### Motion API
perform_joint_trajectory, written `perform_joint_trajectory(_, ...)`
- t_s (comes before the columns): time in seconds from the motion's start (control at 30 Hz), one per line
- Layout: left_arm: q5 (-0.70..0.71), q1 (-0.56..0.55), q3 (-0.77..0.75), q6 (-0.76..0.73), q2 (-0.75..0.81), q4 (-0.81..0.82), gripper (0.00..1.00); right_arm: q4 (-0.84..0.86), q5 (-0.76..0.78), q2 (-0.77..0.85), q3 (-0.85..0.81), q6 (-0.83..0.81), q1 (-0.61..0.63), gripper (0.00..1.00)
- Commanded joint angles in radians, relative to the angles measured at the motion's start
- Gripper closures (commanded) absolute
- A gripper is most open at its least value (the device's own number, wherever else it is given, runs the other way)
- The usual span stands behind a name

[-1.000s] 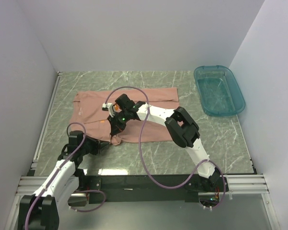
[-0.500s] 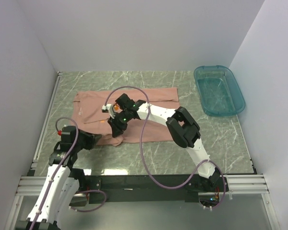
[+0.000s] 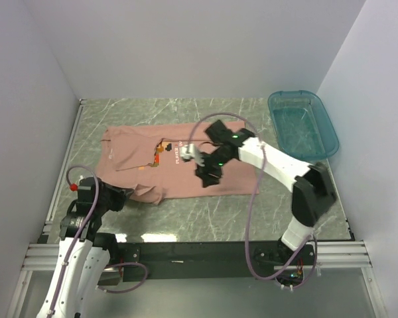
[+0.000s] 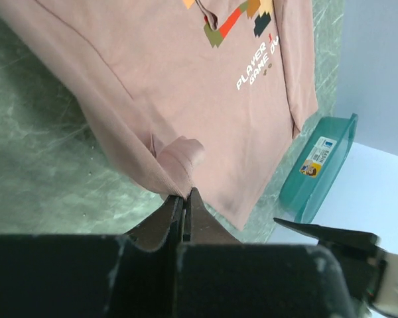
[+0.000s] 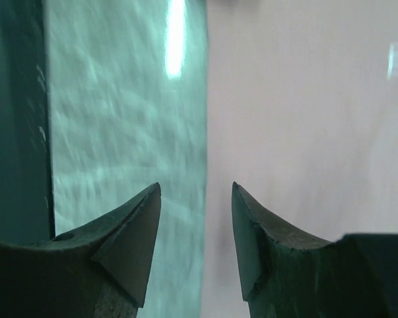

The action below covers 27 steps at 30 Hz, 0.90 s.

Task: Fold and stack the t-shirts
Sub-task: Fold the tshirt

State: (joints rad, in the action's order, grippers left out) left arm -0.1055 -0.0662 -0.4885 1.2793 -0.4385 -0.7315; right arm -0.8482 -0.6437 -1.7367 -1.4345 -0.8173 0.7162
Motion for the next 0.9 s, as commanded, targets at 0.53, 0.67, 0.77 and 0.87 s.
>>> perform_joint_trajectory(0.53,0.173,-0.001,-0.203,-0.038,0.113,-0.197,1.00,0.110,0.194,0.410,0.604,-0.275,-0.474,0.48)
perform_joint_trajectory(0.67,0.185,-0.001,-0.216,-0.058,0.118,-0.218,1.00,0.182,0.225,0.424,0.666,-0.284,-0.474,0.48)
perform_joint_trajectory(0.77,0.181,-0.001,-0.217,-0.061,0.130,-0.229,1.00,0.218,0.256,0.404,0.690,-0.295,-0.475,0.49)
perform_joint_trajectory(0.87,0.173,-0.001,-0.202,-0.063,0.147,-0.236,1.00,0.261,0.288,0.384,0.710,-0.292,-0.480,0.50)
